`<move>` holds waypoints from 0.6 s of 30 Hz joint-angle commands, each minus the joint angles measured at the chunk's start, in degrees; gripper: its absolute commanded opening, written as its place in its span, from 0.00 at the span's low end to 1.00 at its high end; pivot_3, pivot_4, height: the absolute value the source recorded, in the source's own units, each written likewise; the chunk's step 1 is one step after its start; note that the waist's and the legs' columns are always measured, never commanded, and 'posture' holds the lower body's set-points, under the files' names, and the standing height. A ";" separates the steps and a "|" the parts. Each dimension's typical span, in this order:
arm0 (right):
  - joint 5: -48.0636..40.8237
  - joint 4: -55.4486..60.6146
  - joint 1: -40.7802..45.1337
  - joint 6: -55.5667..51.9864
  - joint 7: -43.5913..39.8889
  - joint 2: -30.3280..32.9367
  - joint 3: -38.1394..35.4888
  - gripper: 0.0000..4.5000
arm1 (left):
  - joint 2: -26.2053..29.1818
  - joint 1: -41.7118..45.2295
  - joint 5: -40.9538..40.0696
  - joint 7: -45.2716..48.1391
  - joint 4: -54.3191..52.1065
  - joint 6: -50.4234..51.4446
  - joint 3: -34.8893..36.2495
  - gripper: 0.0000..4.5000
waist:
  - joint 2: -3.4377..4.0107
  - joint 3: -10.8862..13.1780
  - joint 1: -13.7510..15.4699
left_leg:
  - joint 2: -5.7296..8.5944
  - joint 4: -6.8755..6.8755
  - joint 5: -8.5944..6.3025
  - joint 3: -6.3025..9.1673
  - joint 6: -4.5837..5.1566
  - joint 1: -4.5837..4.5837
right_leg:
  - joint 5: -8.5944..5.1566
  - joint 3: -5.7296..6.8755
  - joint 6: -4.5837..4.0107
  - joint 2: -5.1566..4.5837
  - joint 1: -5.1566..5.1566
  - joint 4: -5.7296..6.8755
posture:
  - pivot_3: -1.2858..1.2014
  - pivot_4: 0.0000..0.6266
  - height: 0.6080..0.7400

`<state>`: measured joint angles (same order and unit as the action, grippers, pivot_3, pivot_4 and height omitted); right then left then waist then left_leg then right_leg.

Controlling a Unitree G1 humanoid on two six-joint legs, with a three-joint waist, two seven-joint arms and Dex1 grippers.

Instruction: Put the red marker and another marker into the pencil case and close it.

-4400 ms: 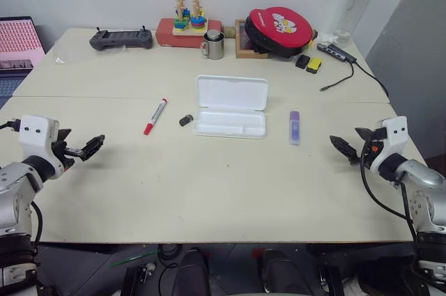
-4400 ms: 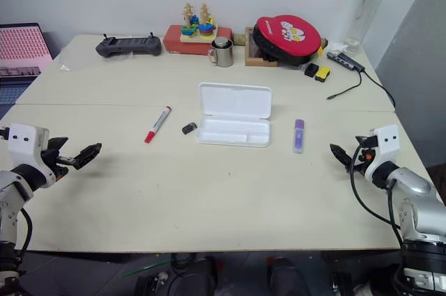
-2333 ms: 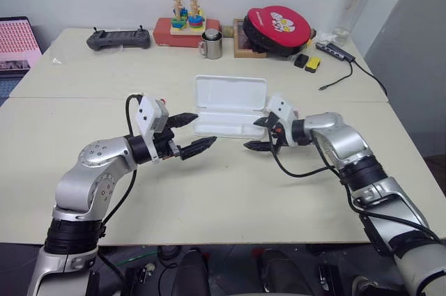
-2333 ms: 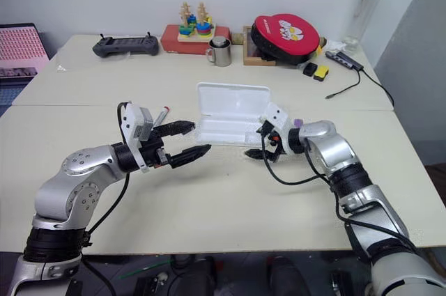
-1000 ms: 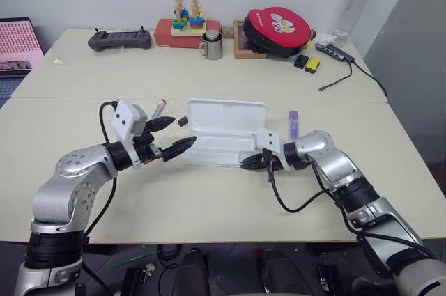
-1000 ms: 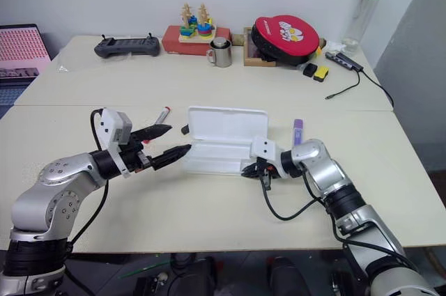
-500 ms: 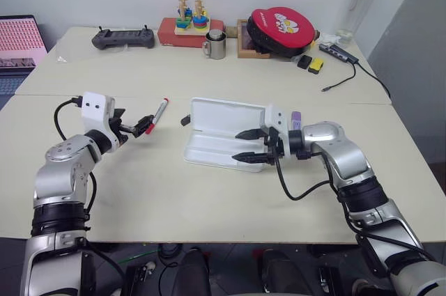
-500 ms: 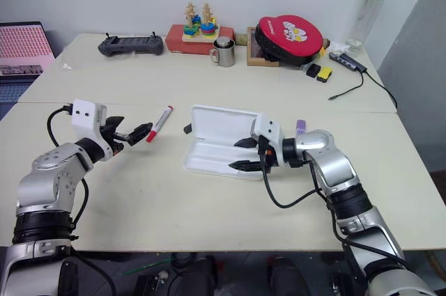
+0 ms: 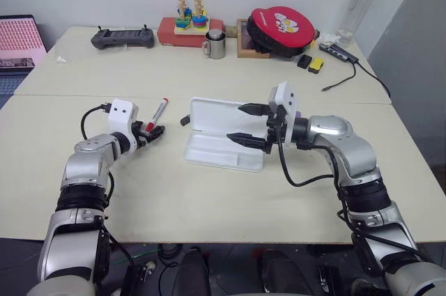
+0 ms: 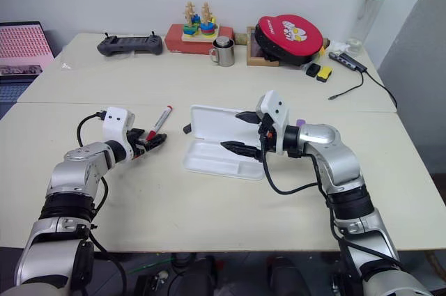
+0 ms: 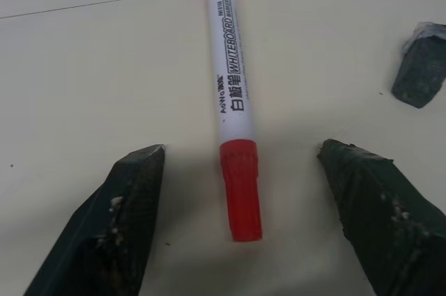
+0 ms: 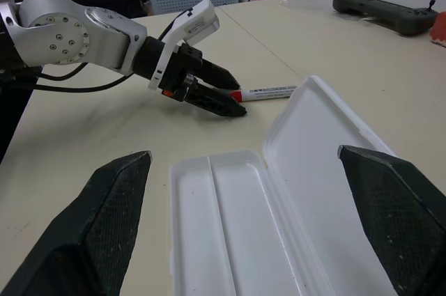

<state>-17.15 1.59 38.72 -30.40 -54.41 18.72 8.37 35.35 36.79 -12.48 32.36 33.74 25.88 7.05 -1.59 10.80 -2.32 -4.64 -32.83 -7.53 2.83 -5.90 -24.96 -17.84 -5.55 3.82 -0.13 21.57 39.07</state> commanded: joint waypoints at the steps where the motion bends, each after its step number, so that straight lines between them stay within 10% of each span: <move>1: -1.82 2.88 0.98 0.44 1.36 -0.05 -1.58 1.00 | 0.51 1.92 1.35 0.00 2.39 -0.98 0.21 0.62 | 0.00 0.00 0.00 | 0.00 0.00 0.00 0.00 0.00 0.00 | 0.00 0.00 0.01 0.00 0.00 0.00 | 0.52 0.24 1.00; 13: -3.60 2.71 1.72 0.80 3.88 1.36 -3.61 1.00 | -0.39 2.66 0.13 -0.91 4.27 -3.21 3.13 0.09 | 0.00 0.00 0.00 | 0.00 0.00 0.00 0.00 0.00 0.00 | 0.00 0.00 0.00 -0.01 -0.01 0.00 | 0.52 0.24 1.00; 18: -5.12 4.16 1.88 0.28 4.56 2.07 -5.80 1.00 | -1.59 4.56 -1.23 -0.11 4.05 -9.87 5.10 0.09 | 0.00 0.00 0.09 | 0.00 0.00 0.00 0.00 0.00 -0.01 | 0.00 0.00 0.00 -0.01 0.00 0.00 | 0.52 0.24 1.00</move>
<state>-20.25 2.07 39.04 -30.47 -50.11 20.24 5.06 33.61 39.13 -12.60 31.96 39.10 19.95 10.16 -1.59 10.81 -2.23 -4.64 -32.84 -7.53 2.82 -5.91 -25.00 -17.82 -5.54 3.80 -0.13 21.58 39.07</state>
